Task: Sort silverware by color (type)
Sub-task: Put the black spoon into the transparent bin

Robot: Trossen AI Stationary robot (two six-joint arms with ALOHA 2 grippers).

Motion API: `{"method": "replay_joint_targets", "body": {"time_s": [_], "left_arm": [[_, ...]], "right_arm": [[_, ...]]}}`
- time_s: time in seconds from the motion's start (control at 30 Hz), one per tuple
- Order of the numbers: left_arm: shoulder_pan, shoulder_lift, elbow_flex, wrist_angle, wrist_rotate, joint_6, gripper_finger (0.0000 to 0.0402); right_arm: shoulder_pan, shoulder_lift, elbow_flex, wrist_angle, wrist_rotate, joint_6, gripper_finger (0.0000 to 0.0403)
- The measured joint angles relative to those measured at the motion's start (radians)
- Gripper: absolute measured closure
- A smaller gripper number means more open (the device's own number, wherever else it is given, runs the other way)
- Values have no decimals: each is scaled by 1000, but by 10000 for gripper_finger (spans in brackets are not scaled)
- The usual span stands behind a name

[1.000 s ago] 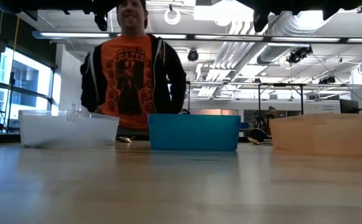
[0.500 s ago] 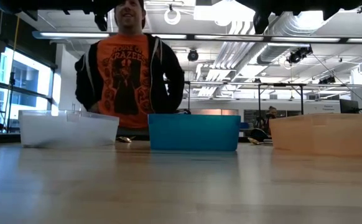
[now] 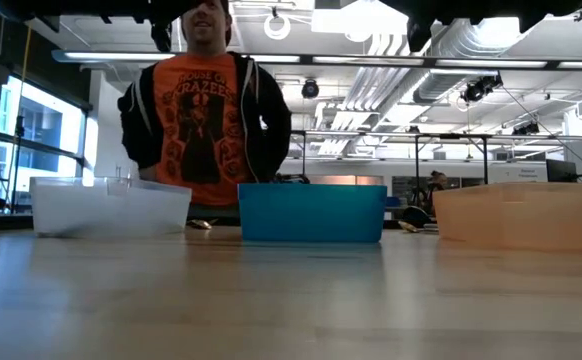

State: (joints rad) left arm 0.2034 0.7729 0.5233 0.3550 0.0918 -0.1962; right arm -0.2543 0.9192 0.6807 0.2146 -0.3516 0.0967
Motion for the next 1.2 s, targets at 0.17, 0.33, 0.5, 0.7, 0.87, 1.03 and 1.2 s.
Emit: {"method": "replay_joint_targets", "body": {"time_s": [0.17,0.33,0.5,0.7,0.87,1.03,1.2], "left_arm": [[95,57,162,-235,-123,4,401],[286,220,350,-661,-131,91,401],[485,404,432,-844,-131,59,401],[614,624,459,-958,-128,106,401],[633,788,521,-1047,-114,155,401],[632,894,594,-1099,-103,182,401],[632,953,619,-1101,-103,207,401]], "right_arm": [[0,0,0,0,3,0,403],[0,0,0,0,3,0,403],[0,0,0,-10,3,35,403],[0,0,0,-38,3,35,403],[0,0,0,-72,4,34,403],[0,0,0,-102,5,37,403],[0,0,0,-107,7,37,403]]}}
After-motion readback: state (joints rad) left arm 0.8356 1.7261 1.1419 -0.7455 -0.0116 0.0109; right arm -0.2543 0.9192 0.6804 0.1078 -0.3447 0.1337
